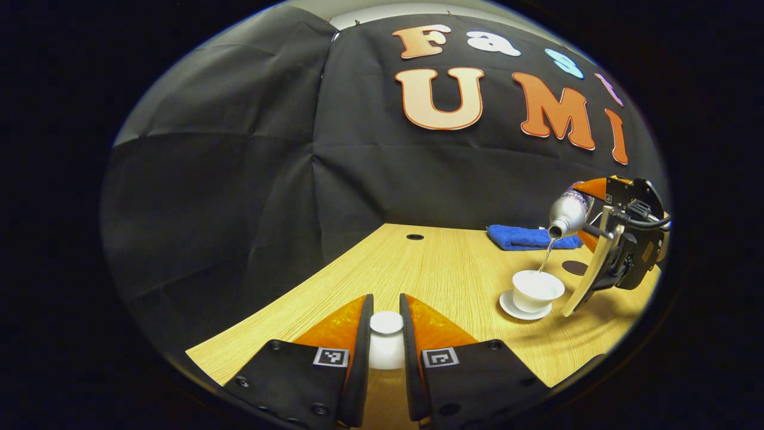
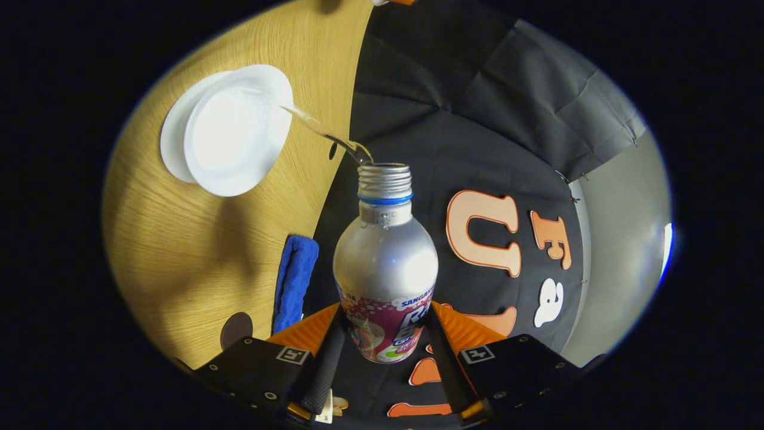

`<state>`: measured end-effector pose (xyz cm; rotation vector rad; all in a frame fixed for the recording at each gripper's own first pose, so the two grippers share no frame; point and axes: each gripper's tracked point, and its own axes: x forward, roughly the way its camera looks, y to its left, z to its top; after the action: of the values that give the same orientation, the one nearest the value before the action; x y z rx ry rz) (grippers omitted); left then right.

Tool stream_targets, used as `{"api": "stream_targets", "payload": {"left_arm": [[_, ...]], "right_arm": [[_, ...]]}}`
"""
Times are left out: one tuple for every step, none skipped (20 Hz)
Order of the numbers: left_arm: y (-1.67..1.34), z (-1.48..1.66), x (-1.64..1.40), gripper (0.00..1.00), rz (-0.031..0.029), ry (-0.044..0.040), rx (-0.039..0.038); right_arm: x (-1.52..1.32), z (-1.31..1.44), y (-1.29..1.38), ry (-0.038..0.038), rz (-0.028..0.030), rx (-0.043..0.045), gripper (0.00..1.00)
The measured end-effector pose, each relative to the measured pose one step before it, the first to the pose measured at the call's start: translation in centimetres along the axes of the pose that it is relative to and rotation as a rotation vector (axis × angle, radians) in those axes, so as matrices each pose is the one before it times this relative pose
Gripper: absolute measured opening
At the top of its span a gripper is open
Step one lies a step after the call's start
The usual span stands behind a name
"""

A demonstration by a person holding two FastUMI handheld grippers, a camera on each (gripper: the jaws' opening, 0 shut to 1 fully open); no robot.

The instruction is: Open the teacup lid with one hand, grasp the water bottle and pour water into the teacup with the other hand; after pouring, place the water bottle on the coaster and then close the teacup lid.

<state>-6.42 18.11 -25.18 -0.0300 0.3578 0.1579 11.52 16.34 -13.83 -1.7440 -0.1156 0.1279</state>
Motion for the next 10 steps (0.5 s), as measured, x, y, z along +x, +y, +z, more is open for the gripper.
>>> {"api": "stream_targets", "payload": {"left_arm": [[-0.013,0.031,-0.001,0.31,0.00033,0.00246,0.00005],[0.065,-0.141,0.105,0.31,0.00001,0.00266,-0.00010],[0.034,-0.098,0.060,0.31,-0.00052,0.00131,0.00048],[0.039,-0.027,0.152,0.31,0.00120,0.00143,0.00030],[-0.072,0.021,-0.119,0.31,-0.00129,0.00081,0.00068],[-0.096,0.065,0.021,0.31,-0.00004,0.00010,0.00037],[-0.042,-0.109,0.088,0.31,-0.00236,0.00104,0.00049],[0.038,0.044,0.006,0.31,-0.00019,0.00022,0.00010],[0.069,0.000,0.004,0.31,-0.00167,0.00148,0.00049],[-0.164,0.097,0.046,0.31,0.00090,0.00018,0.00104]], "right_arm": [[0.038,-0.065,0.063,0.00035,0.00077,-0.00542,0.77],[0.053,0.057,-0.225,0.00235,-0.00223,-0.00494,0.77],[-0.011,-0.099,-0.057,0.00021,-0.00340,-0.00638,0.77],[0.083,-0.046,-0.069,0.00266,-0.00774,-0.00662,0.77],[0.111,-0.050,-0.106,-0.00054,-0.00858,-0.00683,0.73],[0.191,-0.141,-0.149,0.00020,-0.01088,-0.01020,0.76],[0.128,-0.065,-0.264,-0.00136,-0.01694,-0.01591,0.72],[0.089,-0.078,-0.279,-0.00171,-0.01429,-0.01270,0.76],[0.145,-0.155,-0.147,-0.00147,-0.00646,-0.00409,0.72],[-0.072,-0.193,-0.155,-0.00241,0.00031,0.00099,0.76]]}}
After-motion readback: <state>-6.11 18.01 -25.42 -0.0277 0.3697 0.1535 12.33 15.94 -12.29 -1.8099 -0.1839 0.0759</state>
